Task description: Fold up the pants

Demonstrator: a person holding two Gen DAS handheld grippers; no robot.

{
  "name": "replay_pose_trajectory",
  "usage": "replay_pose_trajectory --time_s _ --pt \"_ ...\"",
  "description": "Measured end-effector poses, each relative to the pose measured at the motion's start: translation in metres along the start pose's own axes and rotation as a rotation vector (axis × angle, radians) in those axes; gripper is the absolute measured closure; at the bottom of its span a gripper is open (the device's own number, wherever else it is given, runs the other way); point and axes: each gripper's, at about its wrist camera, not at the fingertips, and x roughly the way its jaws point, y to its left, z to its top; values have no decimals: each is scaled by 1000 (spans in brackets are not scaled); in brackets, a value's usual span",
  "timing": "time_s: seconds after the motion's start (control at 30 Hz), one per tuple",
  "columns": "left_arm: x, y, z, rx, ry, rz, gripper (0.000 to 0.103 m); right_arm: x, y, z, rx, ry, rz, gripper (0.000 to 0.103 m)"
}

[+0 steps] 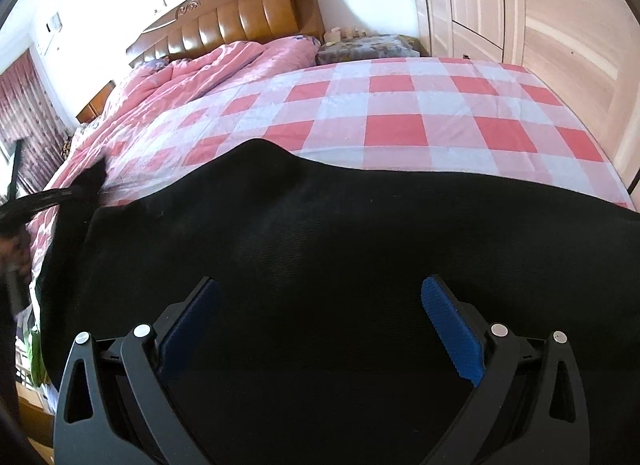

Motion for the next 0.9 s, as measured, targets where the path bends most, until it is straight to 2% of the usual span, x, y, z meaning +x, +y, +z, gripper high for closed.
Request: replay_pose_trajectory --time_s 0.07,0.13,0.2,0.3,0.37,0.4,0.47,0.57,0.63,0.67,0.7,0.73,0.8,0.9 --pt "-49 42 -23 -101 -108 -44 96 0 1 0 -4 0 -2 5" --pt "-83 79 -51 -179 -157 -67 96 1 2 0 -12 1 -6 5" --pt "-100 118 -90 -252 -160 -92 95 1 3 -1 -16 -1 -9 5" --pt "-93 157 -133 -320 -112 -141 89 1 3 -1 -18 4 -14 5" --pt "-77 180 -158 -375 -89 -249 64 2 4 0 -21 12 -23 5" --pt "-72 186 -165 -392 -94 -285 61 3 4 0 -21 15 -29 5" --pt "-69 192 -171 -412 -123 -355 43 3 5 0 -22 19 -43 5" --pt "-64 197 -170 -475 -174 -448 29 4 7 -1 -27 22 -67 5" --pt "-59 195 -164 -486 -179 -456 31 5 8 -1 -34 26 -79 5" --pt "-56 192 -161 -485 -179 -446 40 6 9 -1 -37 28 -84 5" --pt "-55 193 -161 -486 -178 -434 55 6 9 -1 -39 29 -86 5" --pt "-51 190 -158 -481 -165 -401 94 6 9 -2 -40 29 -88 5" --pt "-55 184 -153 -445 -196 -370 94 6 8 -2 -39 27 -85 5" --pt "-79 163 -131 -318 -280 -345 95 6 9 -2 -39 26 -80 5"
